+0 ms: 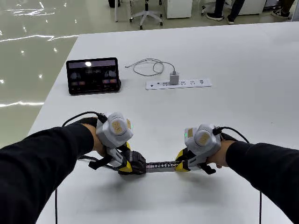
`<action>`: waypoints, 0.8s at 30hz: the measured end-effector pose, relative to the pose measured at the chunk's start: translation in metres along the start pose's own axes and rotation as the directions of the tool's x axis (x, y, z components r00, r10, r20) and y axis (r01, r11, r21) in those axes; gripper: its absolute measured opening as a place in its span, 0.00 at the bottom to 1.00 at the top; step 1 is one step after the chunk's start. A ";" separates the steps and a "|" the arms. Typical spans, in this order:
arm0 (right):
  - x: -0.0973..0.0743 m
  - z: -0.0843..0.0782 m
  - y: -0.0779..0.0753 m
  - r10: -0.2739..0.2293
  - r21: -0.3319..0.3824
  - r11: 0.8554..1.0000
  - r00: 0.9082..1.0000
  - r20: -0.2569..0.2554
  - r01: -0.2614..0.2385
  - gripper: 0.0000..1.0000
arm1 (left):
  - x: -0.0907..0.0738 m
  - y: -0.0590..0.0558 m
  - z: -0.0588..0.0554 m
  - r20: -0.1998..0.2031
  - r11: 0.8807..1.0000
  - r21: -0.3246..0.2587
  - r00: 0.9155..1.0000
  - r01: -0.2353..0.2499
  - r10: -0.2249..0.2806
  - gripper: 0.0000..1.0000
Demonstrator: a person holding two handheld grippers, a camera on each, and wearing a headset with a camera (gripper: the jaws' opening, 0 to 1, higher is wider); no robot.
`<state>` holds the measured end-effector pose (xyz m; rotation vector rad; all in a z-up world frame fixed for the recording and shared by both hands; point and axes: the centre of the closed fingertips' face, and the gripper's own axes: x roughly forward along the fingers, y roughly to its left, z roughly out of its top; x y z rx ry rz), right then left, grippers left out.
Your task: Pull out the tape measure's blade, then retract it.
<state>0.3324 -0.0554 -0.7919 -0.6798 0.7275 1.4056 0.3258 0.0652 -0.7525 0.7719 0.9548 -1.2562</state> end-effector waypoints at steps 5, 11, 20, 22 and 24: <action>-0.003 -0.003 0.000 -0.001 -0.003 1.000 1.000 -0.007 0.001 0.10 | 0.000 0.000 0.000 0.001 1.000 0.001 1.000 0.000 0.000 0.29; -0.008 -0.009 -0.002 -0.005 0.007 1.000 1.000 -0.010 0.005 0.10 | 0.000 0.000 0.000 0.002 1.000 0.000 1.000 -0.001 0.001 0.29; -0.014 -0.016 -0.002 -0.009 0.021 1.000 1.000 -0.016 0.010 0.10 | 0.000 0.000 0.001 0.003 1.000 0.003 1.000 -0.005 0.005 0.29; -0.015 -0.018 -0.002 -0.009 0.024 1.000 1.000 -0.017 0.010 0.10 | 0.000 0.000 0.001 0.003 1.000 0.003 1.000 -0.005 0.005 0.29; -0.016 -0.019 -0.002 -0.011 0.026 1.000 1.000 -0.018 0.011 0.10 | 0.000 0.000 0.001 0.003 1.000 0.003 1.000 -0.005 0.005 0.29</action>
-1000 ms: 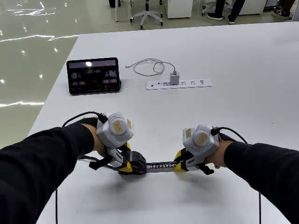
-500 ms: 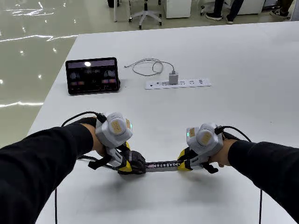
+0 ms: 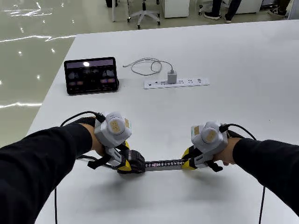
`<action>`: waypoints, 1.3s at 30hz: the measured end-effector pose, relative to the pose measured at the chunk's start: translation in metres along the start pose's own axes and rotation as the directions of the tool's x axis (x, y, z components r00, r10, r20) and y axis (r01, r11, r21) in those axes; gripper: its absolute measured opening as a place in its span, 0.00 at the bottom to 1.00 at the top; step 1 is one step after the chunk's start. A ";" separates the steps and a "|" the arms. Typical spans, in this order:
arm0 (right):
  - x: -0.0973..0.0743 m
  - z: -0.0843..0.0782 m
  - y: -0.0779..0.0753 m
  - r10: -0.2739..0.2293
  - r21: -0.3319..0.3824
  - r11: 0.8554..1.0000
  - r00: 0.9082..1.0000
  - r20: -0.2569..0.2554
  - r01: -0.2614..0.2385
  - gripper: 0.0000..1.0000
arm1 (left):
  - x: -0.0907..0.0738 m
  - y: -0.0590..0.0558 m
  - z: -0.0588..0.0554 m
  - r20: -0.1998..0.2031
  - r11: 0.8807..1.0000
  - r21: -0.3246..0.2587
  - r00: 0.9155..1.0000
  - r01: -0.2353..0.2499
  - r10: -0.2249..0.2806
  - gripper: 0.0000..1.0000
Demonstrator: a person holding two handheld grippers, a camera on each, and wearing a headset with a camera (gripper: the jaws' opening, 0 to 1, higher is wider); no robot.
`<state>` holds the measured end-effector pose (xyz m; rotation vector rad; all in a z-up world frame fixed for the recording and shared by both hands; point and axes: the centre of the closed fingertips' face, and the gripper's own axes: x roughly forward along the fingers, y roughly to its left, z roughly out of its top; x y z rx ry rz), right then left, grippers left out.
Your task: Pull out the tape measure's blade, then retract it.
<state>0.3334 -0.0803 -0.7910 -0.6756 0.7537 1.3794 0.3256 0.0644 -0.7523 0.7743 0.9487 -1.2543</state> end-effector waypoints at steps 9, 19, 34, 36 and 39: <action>-0.005 -0.008 -0.002 -0.004 0.015 1.000 1.000 -0.004 0.004 0.10 | 0.000 0.000 0.000 0.003 1.000 -0.003 1.000 -0.002 0.002 0.29; -0.010 -0.013 -0.003 -0.008 0.022 1.000 1.000 -0.007 0.008 0.10 | 0.000 0.001 0.000 0.005 1.000 -0.004 1.000 -0.002 0.002 0.29; -0.015 -0.022 -0.004 -0.010 0.030 0.999 1.000 -0.017 0.011 0.10 | 0.001 0.001 -0.001 0.009 1.000 -0.008 1.000 -0.002 0.002 0.29; -0.016 -0.024 -0.005 -0.012 0.030 0.999 1.000 -0.019 0.012 0.10 | 0.001 0.002 -0.001 0.013 1.000 -0.011 1.000 -0.003 0.004 0.29; -0.017 -0.027 -0.005 -0.011 0.033 0.999 1.000 -0.021 0.012 0.10 | 0.001 0.001 0.000 0.013 1.000 -0.011 1.000 -0.004 0.004 0.29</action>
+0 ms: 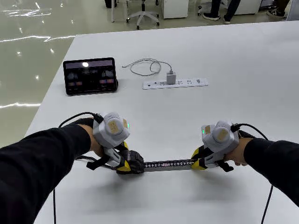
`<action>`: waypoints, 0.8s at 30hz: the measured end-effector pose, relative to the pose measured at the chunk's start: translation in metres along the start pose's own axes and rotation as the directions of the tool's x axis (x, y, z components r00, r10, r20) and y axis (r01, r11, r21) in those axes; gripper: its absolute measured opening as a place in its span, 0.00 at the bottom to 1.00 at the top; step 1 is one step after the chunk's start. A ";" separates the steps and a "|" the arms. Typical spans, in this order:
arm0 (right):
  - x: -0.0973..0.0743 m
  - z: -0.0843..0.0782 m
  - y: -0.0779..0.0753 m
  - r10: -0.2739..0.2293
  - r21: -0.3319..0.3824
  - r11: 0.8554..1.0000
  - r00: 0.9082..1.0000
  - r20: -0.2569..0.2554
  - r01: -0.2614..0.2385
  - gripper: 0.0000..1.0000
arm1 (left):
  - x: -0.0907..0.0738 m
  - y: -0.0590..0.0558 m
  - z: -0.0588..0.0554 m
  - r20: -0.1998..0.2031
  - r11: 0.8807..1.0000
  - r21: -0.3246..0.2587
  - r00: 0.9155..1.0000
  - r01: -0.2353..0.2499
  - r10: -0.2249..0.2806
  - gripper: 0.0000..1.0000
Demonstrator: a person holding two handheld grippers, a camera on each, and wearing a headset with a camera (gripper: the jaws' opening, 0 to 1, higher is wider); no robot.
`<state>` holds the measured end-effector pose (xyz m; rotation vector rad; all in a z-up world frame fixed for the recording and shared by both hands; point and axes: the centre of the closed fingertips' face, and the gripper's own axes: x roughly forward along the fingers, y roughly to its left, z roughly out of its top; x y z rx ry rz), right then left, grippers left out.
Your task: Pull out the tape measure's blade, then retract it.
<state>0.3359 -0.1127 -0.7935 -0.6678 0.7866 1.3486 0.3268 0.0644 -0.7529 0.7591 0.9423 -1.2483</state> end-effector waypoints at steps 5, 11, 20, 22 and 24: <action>-0.002 -0.004 0.000 -0.002 -0.005 1.000 1.000 -0.005 0.002 0.10 | 0.000 0.000 0.000 0.000 1.000 0.001 1.000 0.000 0.000 0.29; -0.005 -0.006 0.001 -0.006 -0.011 1.000 1.000 -0.008 0.006 0.10 | 0.000 -0.001 0.000 0.005 1.000 0.002 1.000 0.000 0.000 0.29; -0.012 -0.014 -0.001 -0.008 0.009 1.000 1.000 -0.007 0.009 0.10 | 0.000 -0.001 0.000 0.004 1.000 0.002 1.000 -0.003 0.003 0.29; -0.012 -0.015 -0.001 -0.008 0.003 1.000 1.000 -0.012 0.008 0.10 | -0.001 -0.001 0.000 0.004 1.000 0.001 1.000 -0.003 0.003 0.29; -0.014 -0.017 0.000 -0.008 -0.005 1.000 1.000 -0.020 0.008 0.10 | -0.001 -0.001 0.000 0.005 1.000 -0.001 1.000 -0.005 0.005 0.29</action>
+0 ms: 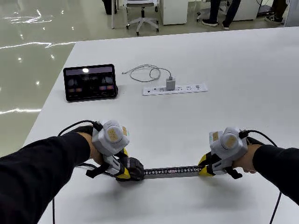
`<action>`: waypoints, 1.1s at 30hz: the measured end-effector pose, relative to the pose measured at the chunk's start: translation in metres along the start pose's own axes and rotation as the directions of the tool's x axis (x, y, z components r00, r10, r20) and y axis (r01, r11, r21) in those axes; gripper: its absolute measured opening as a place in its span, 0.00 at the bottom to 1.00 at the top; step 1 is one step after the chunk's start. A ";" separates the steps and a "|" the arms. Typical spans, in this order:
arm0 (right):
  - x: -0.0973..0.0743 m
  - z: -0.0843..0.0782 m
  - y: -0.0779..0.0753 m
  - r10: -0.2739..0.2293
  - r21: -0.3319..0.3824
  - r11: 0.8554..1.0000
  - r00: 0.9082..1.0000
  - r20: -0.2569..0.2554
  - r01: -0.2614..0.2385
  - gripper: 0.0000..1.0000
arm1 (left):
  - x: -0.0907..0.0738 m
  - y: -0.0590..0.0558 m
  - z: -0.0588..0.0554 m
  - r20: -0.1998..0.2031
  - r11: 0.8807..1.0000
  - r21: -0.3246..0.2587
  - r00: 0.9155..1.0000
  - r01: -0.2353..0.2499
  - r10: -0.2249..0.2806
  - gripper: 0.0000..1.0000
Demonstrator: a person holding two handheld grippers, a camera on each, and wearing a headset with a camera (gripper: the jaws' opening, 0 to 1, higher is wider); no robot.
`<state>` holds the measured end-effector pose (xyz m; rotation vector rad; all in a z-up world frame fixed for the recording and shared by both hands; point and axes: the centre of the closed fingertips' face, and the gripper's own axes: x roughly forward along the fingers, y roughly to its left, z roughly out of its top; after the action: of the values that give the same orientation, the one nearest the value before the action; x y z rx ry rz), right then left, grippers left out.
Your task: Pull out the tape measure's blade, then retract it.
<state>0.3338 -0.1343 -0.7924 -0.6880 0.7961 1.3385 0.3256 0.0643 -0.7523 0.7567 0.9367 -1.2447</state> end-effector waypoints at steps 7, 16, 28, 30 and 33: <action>-0.004 -0.006 -0.002 -0.002 0.002 1.000 1.000 -0.006 0.002 0.10 | 0.000 -0.001 0.000 -0.004 1.000 0.002 1.000 0.005 -0.005 0.29; -0.012 -0.015 -0.004 -0.005 0.014 1.000 1.000 -0.011 0.005 0.10 | 0.000 -0.001 0.000 -0.003 1.000 -0.001 1.000 0.004 -0.004 0.30; -0.020 -0.026 -0.007 -0.010 0.017 1.000 1.000 -0.026 0.011 0.10 | 0.000 -0.001 0.000 -0.003 1.000 -0.003 1.000 0.003 -0.003 0.30; -0.021 -0.027 -0.007 -0.011 0.019 1.000 1.000 -0.028 0.012 0.10 | 0.000 -0.001 0.000 -0.001 1.000 -0.005 1.000 0.001 -0.001 0.30; -0.022 -0.029 -0.007 -0.011 0.021 1.000 0.999 -0.032 0.012 0.10 | 0.000 -0.001 0.000 0.001 1.000 -0.005 1.000 -0.001 0.001 0.30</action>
<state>0.3364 -0.1707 -0.7907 -0.6981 0.8294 1.3101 0.3246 0.0642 -0.7523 0.7524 0.9387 -1.2416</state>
